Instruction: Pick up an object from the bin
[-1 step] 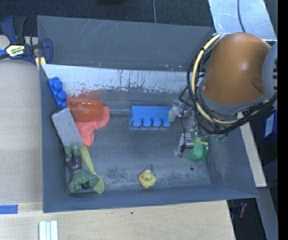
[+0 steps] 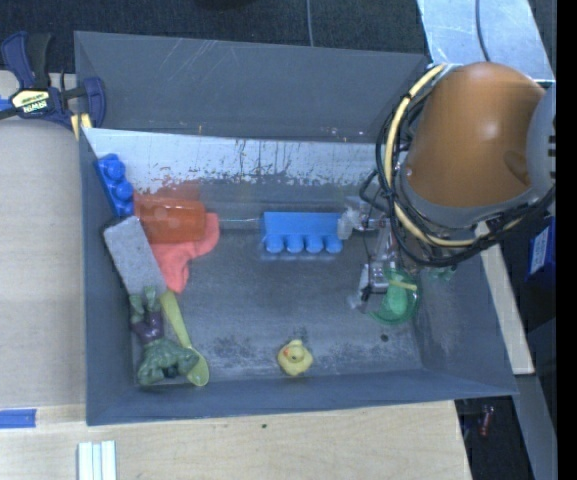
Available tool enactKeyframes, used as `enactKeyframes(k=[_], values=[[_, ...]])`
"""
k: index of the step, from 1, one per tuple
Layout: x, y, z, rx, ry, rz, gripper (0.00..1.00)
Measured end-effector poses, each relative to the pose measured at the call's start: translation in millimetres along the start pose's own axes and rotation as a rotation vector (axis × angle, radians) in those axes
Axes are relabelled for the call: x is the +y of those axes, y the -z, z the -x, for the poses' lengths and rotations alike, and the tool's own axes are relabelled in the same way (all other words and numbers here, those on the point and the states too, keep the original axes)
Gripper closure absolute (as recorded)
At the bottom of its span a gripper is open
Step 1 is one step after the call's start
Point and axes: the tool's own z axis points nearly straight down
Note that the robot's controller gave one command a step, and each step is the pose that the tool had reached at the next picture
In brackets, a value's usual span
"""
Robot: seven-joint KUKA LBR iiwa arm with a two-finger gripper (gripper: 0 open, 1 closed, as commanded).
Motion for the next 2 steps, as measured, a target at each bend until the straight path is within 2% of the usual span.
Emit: enactKeyframes(k=[1,2], values=[[2,-87,54.3,-0.006,0.026,0.0,0.0],[-77,-93,51.1,-0.01,0.195,-0.002,0.0]])
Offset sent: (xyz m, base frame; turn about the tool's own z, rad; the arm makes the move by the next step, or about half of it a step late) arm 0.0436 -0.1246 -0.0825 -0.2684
